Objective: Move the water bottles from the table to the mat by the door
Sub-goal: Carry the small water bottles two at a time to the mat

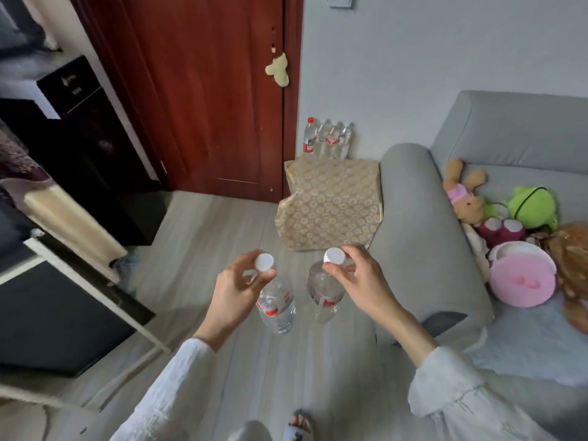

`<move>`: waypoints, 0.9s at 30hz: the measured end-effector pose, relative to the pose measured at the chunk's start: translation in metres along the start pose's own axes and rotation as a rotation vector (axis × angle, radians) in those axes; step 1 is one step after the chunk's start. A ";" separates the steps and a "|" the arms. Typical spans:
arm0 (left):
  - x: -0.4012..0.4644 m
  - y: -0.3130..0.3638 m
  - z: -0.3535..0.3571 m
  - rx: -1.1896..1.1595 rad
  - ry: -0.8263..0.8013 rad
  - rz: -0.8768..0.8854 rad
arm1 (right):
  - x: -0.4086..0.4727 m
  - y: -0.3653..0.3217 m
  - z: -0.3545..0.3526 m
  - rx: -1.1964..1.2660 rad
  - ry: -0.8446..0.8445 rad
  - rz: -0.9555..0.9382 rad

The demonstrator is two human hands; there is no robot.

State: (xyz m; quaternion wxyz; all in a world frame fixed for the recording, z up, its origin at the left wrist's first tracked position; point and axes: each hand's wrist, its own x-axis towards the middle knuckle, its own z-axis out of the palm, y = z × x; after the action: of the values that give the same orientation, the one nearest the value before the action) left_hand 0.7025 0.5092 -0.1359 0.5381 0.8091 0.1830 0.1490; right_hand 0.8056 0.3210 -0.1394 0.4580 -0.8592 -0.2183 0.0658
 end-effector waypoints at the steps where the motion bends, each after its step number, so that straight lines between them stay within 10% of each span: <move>1: 0.020 0.000 0.004 -0.006 0.013 -0.009 | 0.019 0.003 -0.004 -0.003 0.004 0.007; 27: 0.560 -0.019 0.145 0.051 -0.097 -0.049 | 0.515 0.130 -0.043 -0.193 0.221 0.210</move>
State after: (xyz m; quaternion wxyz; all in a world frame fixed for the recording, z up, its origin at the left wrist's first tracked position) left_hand 1.2611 0.6531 -0.1829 0.5289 0.8243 0.1801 0.0918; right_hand 1.3212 0.4497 -0.1763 0.3853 -0.9192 -0.0810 -0.0028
